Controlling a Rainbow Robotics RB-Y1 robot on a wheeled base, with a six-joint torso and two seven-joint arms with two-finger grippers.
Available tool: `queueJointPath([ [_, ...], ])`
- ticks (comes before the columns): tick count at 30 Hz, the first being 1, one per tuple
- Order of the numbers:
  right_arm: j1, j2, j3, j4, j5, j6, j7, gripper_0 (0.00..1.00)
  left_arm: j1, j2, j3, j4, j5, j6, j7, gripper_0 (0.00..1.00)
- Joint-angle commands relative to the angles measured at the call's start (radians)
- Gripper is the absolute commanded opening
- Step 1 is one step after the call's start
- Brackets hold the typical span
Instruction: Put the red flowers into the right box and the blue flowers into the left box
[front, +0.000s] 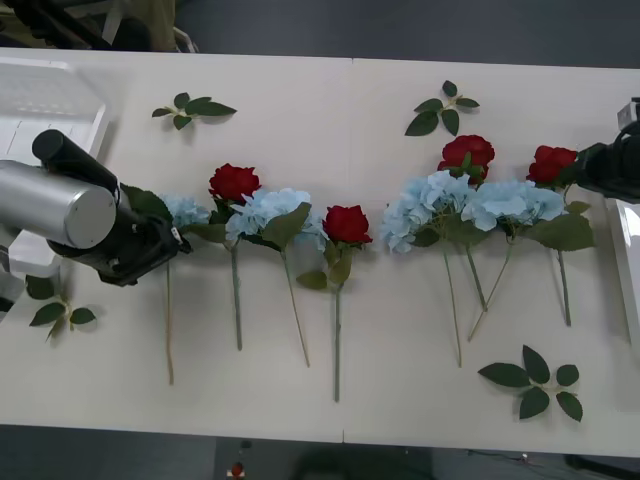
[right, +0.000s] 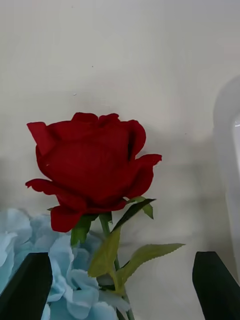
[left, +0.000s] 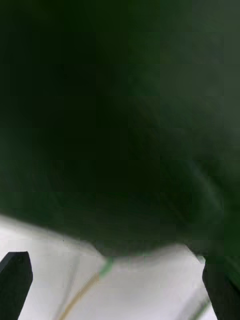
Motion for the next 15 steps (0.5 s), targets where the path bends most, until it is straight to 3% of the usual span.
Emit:
queueJointPath([
  [1, -0.022, 0.049, -0.021, 0.051, 0.019, -0.066, 0.011, 0.82, -0.071, -0.013, -0.010, 0.079, -0.018, -0.049, -0.003, 1.00],
  [9, -0.022, 0.109, 0.024, 0.117, 0.050, -0.201, 0.020, 0.83, -0.140, -0.019, -0.128, 0.220, -0.031, -0.163, -0.002, 1.00],
  [10, -0.022, 0.113, 0.024, 0.122, 0.051, -0.208, 0.018, 0.80, -0.142, -0.019, -0.132, 0.223, -0.034, -0.163, -0.002, 1.00],
  [13, -0.022, 0.132, 0.024, 0.142, 0.062, -0.237, 0.021, 0.48, -0.143, -0.022, -0.148, 0.228, -0.049, -0.167, -0.003, 1.00],
  [14, -0.022, 0.135, 0.022, 0.146, 0.065, -0.244, 0.021, 0.44, -0.143, -0.022, -0.152, 0.231, -0.052, -0.169, -0.002, 0.86],
  [15, -0.022, 0.139, 0.024, 0.151, 0.068, -0.248, 0.023, 0.41, -0.142, -0.022, -0.155, 0.231, -0.060, -0.167, -0.003, 0.47],
])
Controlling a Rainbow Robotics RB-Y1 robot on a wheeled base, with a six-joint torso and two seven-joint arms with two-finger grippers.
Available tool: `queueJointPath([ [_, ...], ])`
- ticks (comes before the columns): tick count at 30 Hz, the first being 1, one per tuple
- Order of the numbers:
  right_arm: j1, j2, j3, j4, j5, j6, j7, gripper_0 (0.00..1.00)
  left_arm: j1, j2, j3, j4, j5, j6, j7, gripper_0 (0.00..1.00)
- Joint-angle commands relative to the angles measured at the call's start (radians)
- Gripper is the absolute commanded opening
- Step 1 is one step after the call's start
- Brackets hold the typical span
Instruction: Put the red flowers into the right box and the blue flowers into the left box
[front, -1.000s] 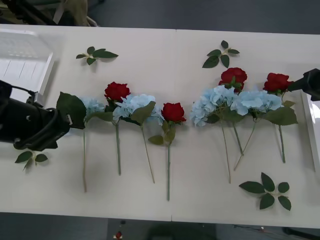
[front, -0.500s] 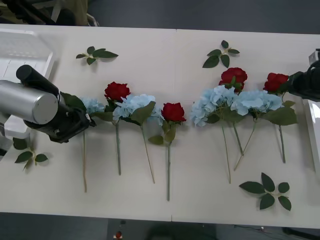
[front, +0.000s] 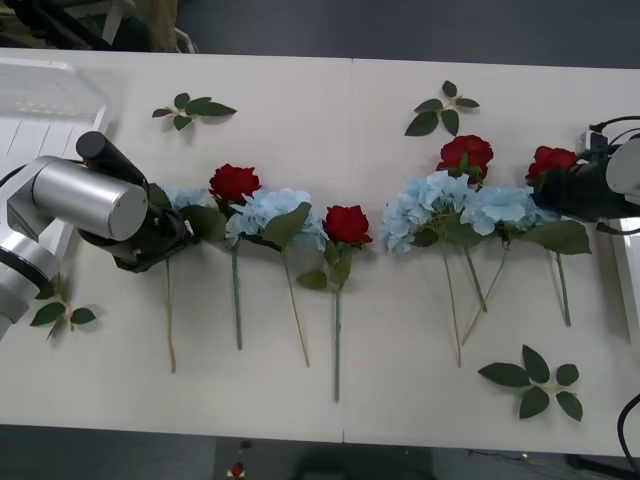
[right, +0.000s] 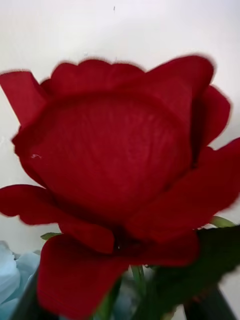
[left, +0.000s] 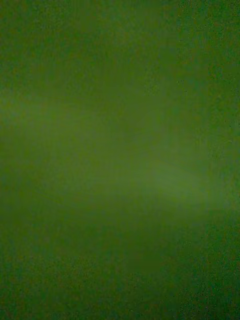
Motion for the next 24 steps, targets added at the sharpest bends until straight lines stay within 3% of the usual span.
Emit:
queueJointPath([
  [1, -0.022, 0.014, -0.024, 0.016, 0.024, -0.023, 0.022, 0.36, -0.004, -0.007, 0.004, 0.007, -0.022, -0.016, -0.003, 0.27],
  [3, -0.022, 0.017, -0.025, 0.025, 0.030, -0.031, 0.022, 0.17, -0.004, -0.007, -0.004, 0.005, -0.031, -0.014, -0.009, 0.06],
  [4, -0.024, 0.017, -0.024, 0.031, 0.031, -0.034, 0.020, 0.00, -0.005, -0.007, -0.007, 0.005, -0.037, -0.014, -0.012, 0.01],
  [16, -0.027, 0.004, -0.030, 0.040, 0.001, -0.028, 0.022, 0.00, -0.004, -0.011, 0.001, -0.002, -0.080, -0.028, -0.040, 0.00],
  [24, -0.030, -0.094, -0.114, -0.130, -0.101, 0.251, 0.047, 0.00, -0.007, 0.052, 0.165, -0.153, 0.058, 0.170, -0.201, 0.00],
])
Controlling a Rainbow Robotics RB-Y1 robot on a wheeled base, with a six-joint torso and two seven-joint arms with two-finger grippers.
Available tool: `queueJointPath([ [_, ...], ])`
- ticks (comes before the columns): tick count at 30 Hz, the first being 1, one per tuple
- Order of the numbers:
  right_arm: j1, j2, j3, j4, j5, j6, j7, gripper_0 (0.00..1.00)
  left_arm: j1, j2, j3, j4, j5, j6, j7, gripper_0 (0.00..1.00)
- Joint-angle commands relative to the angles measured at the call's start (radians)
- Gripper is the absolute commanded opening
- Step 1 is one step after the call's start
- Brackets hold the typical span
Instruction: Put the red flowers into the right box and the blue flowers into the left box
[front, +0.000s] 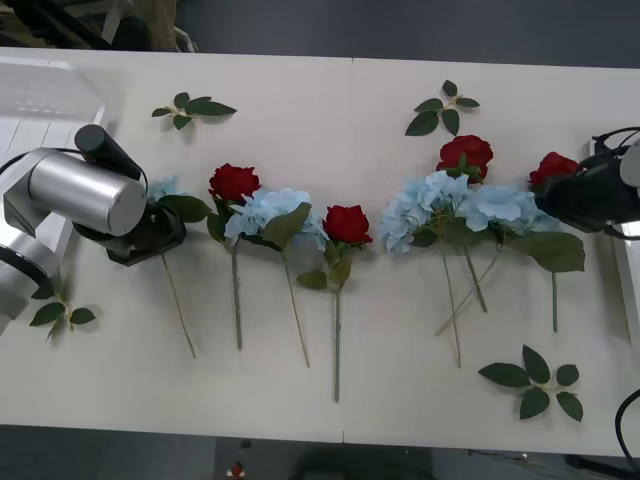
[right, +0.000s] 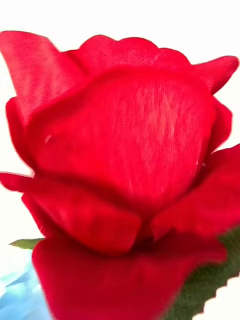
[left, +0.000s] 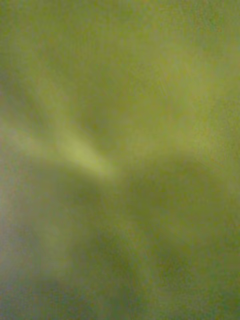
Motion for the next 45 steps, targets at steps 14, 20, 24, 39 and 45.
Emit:
queueJointPath([
  [14, -0.018, -0.236, -0.234, -0.177, -0.260, 0.320, 0.324, 0.00, -0.277, 0.479, 0.193, -0.062, 0.185, 0.496, -0.989, 0.00],
  [20, 0.018, -0.269, -0.260, -0.155, -0.254, 0.314, 0.455, 0.00, -0.277, 0.475, 0.190, 0.231, -0.030, 0.211, -1.215, 0.00],
  [24, 0.038, -0.305, -0.266, -0.157, -0.124, 0.314, 0.525, 0.00, -0.278, 0.452, 0.170, 0.340, -0.077, 0.094, -1.221, 0.01],
  [39, 0.159, -0.329, -0.255, -0.065, 0.105, -0.030, 0.508, 0.00, -0.277, 0.464, 0.125, 0.360, 0.165, 0.077, -1.278, 1.00],
  [45, 0.160, -0.322, -0.242, -0.054, 0.089, -0.059, 0.501, 0.00, -0.277, 0.417, 0.266, 0.231, 0.441, 0.272, -1.238, 1.00],
])
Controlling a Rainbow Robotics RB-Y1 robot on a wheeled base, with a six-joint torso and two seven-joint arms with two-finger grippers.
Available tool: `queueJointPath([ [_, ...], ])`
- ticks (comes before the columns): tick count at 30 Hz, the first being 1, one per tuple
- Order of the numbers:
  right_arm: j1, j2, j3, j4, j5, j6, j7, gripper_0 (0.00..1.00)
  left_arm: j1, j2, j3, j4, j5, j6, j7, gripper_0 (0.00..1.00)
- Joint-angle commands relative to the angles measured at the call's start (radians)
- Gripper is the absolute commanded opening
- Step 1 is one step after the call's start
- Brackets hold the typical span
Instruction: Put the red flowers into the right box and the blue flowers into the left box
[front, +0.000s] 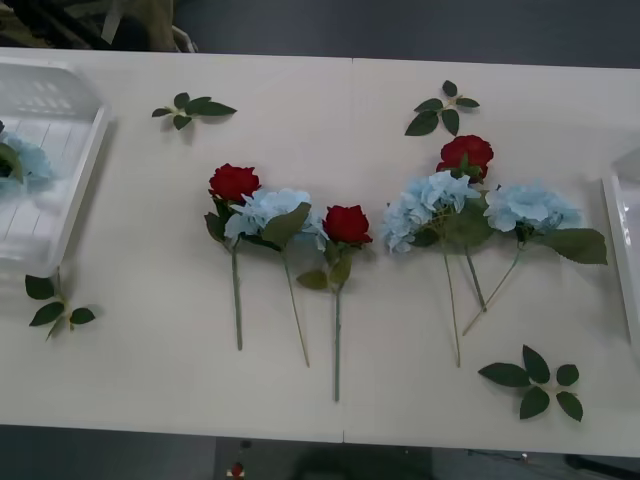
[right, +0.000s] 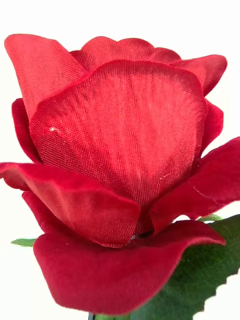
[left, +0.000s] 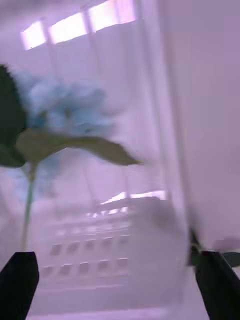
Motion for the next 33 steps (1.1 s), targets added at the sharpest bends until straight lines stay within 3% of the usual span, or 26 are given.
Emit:
queueJointPath([
  [1, -0.023, -0.024, 0.007, -0.018, -0.011, -0.016, -0.022, 0.07, -0.010, -0.032, 0.069, -0.146, 0.055, 0.091, 0.066, 1.00],
  [3, -0.024, -0.022, 0.010, -0.017, -0.013, -0.019, -0.022, 0.12, -0.009, -0.044, 0.069, -0.165, 0.055, 0.099, 0.093, 1.00],
  [4, -0.024, -0.024, 0.019, -0.018, -0.022, -0.027, -0.025, 0.42, 0.000, -0.101, 0.069, -0.220, 0.038, 0.102, 0.217, 1.00],
  [6, -0.024, -0.022, 0.020, -0.017, -0.034, -0.028, -0.028, 0.61, 0.022, -0.187, 0.063, -0.275, -0.023, 0.053, 0.339, 1.00],
  [9, -0.024, -0.020, 0.020, -0.018, -0.083, -0.020, -0.022, 0.69, 0.032, -0.291, 0.009, -0.292, -0.114, -0.047, 0.434, 1.00],
  [15, -0.023, -0.019, 0.020, -0.024, -0.309, 0.118, -0.029, 0.81, 0.034, -0.435, -0.131, -0.283, -0.278, -0.199, 0.616, 1.00],
  [19, -0.012, -0.019, 0.030, -0.078, -0.413, 0.227, -0.045, 0.86, 0.034, -0.478, -0.197, -0.248, -0.353, -0.219, 0.645, 1.00],
  [25, 0.131, -0.014, 0.036, -0.415, -0.491, 0.316, -0.272, 0.86, 0.034, -0.514, -0.316, -0.197, -0.391, -0.220, 0.638, 1.00],
  [33, 0.419, -0.007, 0.080, -0.892, -0.482, 0.211, -0.595, 0.86, 0.034, -0.530, -0.388, -0.196, -0.379, -0.242, 0.639, 1.00],
])
